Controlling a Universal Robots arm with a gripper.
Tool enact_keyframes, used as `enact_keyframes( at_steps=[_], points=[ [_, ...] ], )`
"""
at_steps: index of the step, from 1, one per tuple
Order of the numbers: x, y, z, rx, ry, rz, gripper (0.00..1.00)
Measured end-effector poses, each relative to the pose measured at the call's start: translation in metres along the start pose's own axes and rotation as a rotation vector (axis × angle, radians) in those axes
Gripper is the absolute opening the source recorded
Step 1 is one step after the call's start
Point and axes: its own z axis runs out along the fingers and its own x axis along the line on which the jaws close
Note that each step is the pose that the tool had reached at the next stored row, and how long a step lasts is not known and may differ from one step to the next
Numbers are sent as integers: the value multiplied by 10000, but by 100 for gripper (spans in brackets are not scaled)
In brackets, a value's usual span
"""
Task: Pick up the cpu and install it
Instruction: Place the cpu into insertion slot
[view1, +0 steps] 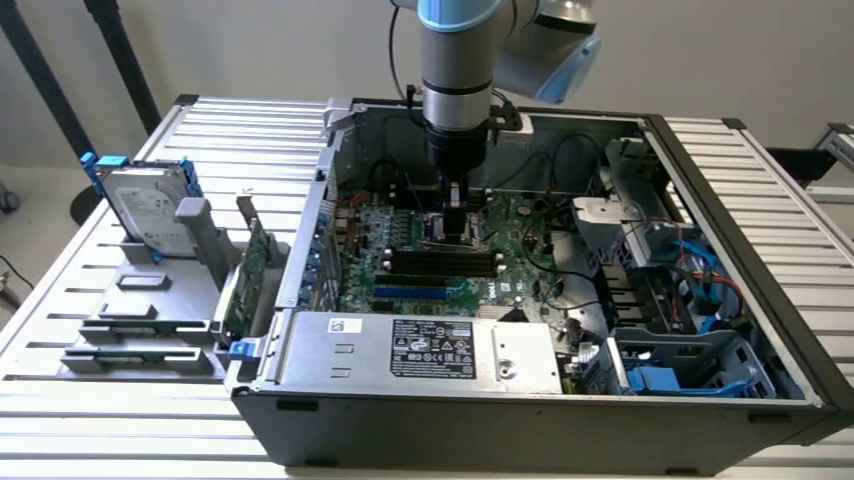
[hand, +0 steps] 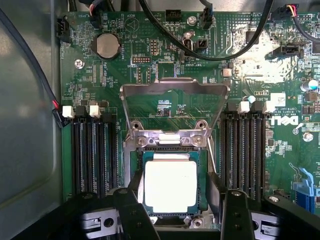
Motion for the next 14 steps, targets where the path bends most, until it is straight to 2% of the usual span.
enact_keyframes(
  at_steps=[5,10,14],
  points=[
    [0,-1,5,-4,-63,-19,62],
    [0,-3,7,-9,-180,-40,62],
    [0,-3,7,-13,-193,-94,62]
  ],
)
